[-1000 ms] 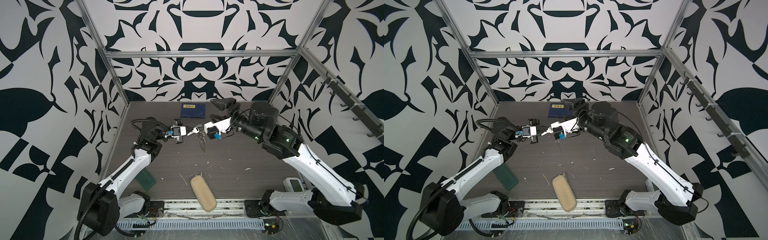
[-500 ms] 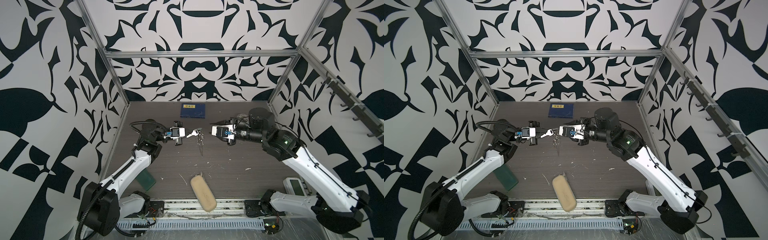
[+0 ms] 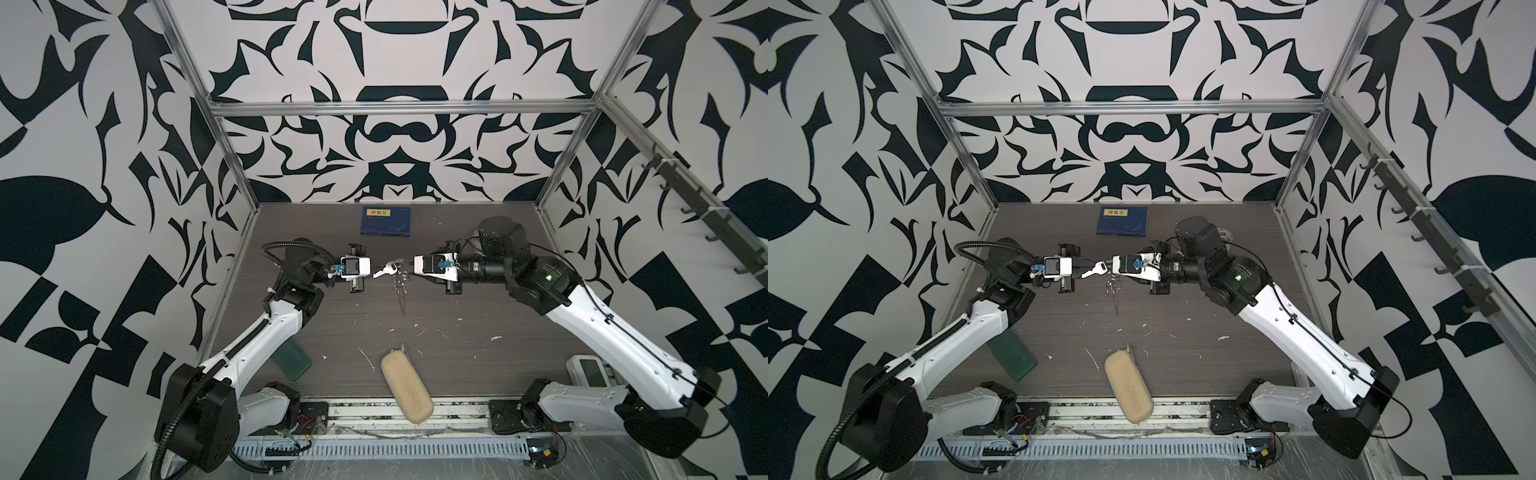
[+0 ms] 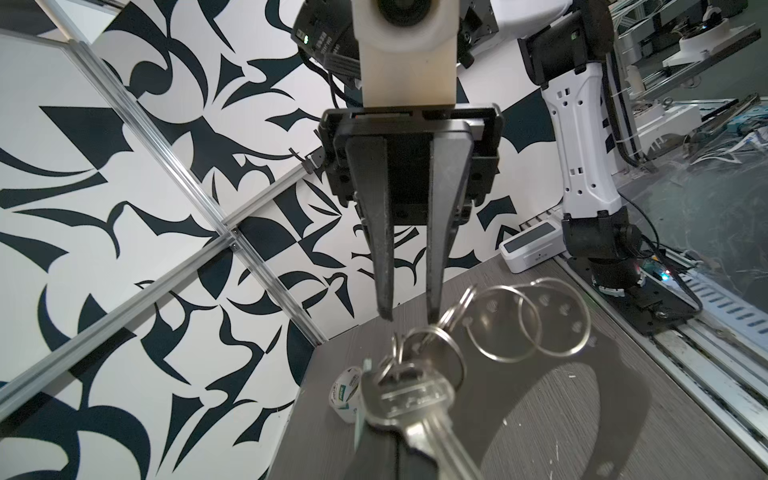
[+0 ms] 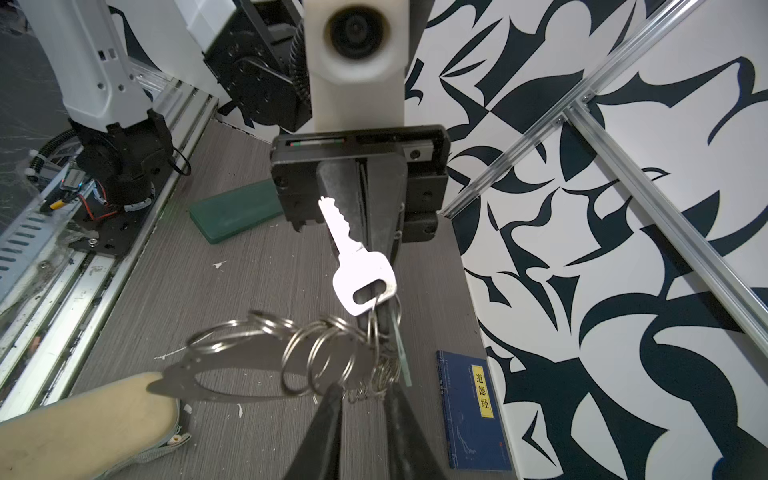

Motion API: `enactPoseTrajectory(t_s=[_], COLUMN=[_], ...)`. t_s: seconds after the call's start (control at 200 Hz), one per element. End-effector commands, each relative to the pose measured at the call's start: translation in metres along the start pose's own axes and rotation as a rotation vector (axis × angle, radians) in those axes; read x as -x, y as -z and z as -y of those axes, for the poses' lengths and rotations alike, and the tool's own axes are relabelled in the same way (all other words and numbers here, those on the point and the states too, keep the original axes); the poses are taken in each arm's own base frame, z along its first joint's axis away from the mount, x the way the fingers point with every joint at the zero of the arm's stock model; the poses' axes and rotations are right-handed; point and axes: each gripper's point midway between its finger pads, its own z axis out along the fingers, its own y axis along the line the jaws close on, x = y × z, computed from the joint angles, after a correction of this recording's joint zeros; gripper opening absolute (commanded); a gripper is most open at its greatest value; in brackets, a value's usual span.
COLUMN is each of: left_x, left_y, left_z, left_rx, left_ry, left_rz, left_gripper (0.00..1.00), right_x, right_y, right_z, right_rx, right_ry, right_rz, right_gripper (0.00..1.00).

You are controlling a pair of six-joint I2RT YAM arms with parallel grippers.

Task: Remove the keys from the keyring

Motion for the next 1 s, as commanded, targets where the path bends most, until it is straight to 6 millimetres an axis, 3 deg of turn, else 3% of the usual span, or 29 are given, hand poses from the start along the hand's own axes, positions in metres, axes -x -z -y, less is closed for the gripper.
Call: enactPoseTrajectory(t_s=[0.0, 0.63, 0.995], left_x=[0.015, 0.017, 0.013], left_y=[0.002, 0.003, 0.002], left_z=[0.001, 0.001, -0.003], left_rx=[-0.011, -0.011, 0.002], left_ry=[-0.052, -0.065, -0.065], left_rz=[0.013, 0.008, 0.001], left_gripper=[0.0, 0.0, 0.0], right_x=[0.029, 0.014, 0.018], right_y=[0.009, -0.008, -0.002], right_z=[0.014, 0.009, 0.004], right_rx=[-0.024, 0.062, 0.087], right_ry=[0.035, 0.002, -0.018], right_rz=[0.08, 0.02, 0.022], right_gripper=[0.22, 0.18, 0.22])
